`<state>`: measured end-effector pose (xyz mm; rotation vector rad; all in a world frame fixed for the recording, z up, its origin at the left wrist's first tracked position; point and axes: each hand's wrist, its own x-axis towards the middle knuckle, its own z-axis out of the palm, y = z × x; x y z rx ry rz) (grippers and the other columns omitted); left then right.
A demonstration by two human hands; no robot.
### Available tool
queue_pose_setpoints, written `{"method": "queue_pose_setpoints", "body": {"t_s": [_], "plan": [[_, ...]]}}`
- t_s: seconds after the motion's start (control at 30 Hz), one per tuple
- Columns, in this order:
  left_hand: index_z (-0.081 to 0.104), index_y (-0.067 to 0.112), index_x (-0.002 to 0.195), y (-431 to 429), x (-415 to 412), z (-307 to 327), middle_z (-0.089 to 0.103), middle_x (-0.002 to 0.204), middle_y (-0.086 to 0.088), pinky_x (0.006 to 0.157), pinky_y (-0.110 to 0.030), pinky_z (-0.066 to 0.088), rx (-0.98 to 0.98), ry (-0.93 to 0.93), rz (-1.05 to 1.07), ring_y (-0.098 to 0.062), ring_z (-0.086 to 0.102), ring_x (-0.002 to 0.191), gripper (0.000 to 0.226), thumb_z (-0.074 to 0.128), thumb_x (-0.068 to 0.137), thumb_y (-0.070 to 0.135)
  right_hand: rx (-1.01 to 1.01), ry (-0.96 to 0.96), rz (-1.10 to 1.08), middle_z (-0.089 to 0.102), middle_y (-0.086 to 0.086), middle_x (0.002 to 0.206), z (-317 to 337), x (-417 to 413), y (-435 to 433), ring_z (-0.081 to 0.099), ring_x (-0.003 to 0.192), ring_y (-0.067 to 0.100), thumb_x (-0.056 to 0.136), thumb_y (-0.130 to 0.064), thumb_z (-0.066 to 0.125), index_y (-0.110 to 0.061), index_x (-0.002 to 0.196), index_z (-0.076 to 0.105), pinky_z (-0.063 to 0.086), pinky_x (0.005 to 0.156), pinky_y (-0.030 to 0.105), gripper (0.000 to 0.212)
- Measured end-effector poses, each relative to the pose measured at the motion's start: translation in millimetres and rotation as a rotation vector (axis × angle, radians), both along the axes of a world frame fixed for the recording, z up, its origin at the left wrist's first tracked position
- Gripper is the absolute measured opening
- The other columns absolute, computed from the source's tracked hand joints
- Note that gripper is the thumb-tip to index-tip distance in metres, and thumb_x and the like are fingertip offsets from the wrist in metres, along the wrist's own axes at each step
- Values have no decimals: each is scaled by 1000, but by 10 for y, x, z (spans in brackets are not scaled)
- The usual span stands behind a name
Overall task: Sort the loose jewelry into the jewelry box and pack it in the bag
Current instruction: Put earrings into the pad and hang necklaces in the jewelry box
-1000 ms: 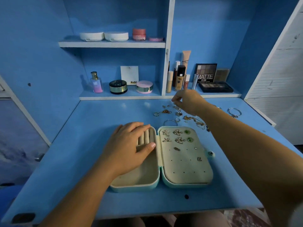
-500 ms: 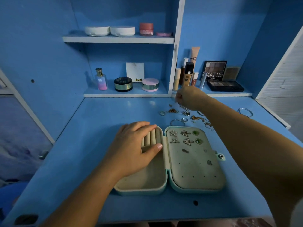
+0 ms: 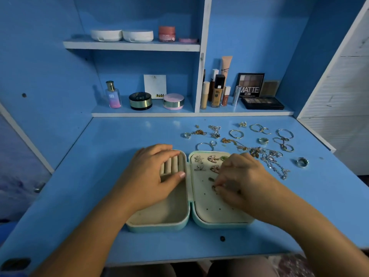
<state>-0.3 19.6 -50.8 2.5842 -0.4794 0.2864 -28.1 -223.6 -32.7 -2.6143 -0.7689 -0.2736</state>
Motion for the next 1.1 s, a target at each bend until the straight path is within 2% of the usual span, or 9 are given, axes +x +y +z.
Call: {"method": "queue_pose_setpoints", "body": {"t_s": [0.1, 0.17, 0.27, 0.3, 0.47, 0.53, 0.67, 0.93, 1.1], "plan": [[62, 32, 126, -22, -43, 40, 54, 127, 21, 107, -25, 37, -54, -2, -38, 1, 48, 120, 53, 56, 79, 56, 59, 38, -36, 55, -12, 99, 114, 127, -183, 49, 97, 10, 84, -38, 61, -32, 95, 69, 41, 87, 25, 15], [65, 33, 121, -74, -97, 60, 57, 122, 24, 107, -24, 37, -79, -12, -75, 5, 50, 117, 46, 59, 81, 54, 41, 19, -127, 54, -10, 99, 132, 367, -326, 48, 99, 11, 86, -29, 64, -31, 99, 69, 40, 87, 27, 13], [70, 37, 111, -222, -199, 92, 59, 116, 27, 103, -5, 21, -56, -37, -118, 8, 48, 113, 29, 66, 84, 48, -62, 58, -291, 56, 0, 101, 50, 779, -460, 51, 100, 21, 89, -21, 62, -24, 102, 71, 42, 83, 31, 17], [70, 36, 109, -277, -228, 98, 60, 114, 27, 99, -3, 21, -54, -33, -129, 7, 49, 112, 26, 67, 85, 46, -102, 83, -314, 57, 3, 104, 17, 883, -473, 51, 102, 23, 90, -21, 61, -22, 104, 71, 43, 83, 31, 18], [71, 34, 107, -444, -287, 90, 61, 105, 25, 98, -24, 41, -75, -10, -180, 2, 51, 106, 23, 66, 87, 45, -167, 125, -302, 58, 9, 109, -45, 1134, -364, 49, 109, 26, 91, -29, 60, -19, 106, 71, 42, 97, 39, 21], [71, 33, 106, -467, -300, 94, 60, 103, 25, 98, -23, 40, -67, -10, -170, 2, 49, 105, 22, 65, 87, 42, -161, 131, -298, 56, 9, 106, -39, 1161, -313, 49, 106, 24, 90, -30, 61, -18, 104, 71, 42, 95, 36, 21], [72, 34, 106, -476, -317, 94, 60, 102, 24, 97, -21, 39, -37, -18, -150, 3, 47, 104, 19, 64, 89, 37, -146, 132, -329, 57, 7, 98, -38, 1187, -236, 55, 95, 24, 88, -28, 63, -12, 95, 72, 49, 83, 35, 19], [74, 35, 100, -526, -305, 90, 61, 95, 22, 93, -29, 42, -48, -34, -166, 0, 47, 101, 16, 62, 89, 35, -184, 175, -442, 60, 13, 101, -52, 1223, -188, 55, 96, 28, 93, -30, 57, -5, 94, 69, 49, 81, 34, 27], [75, 35, 95, -576, -298, 84, 62, 91, 20, 89, -30, 43, -34, -67, -168, -3, 49, 96, 20, 59, 87, 44, -365, 133, -475, 53, 14, 117, -128, 1240, -194, 45, 114, 31, 96, -35, 50, -9, 109, 62, 42, 97, 39, 31]]}}
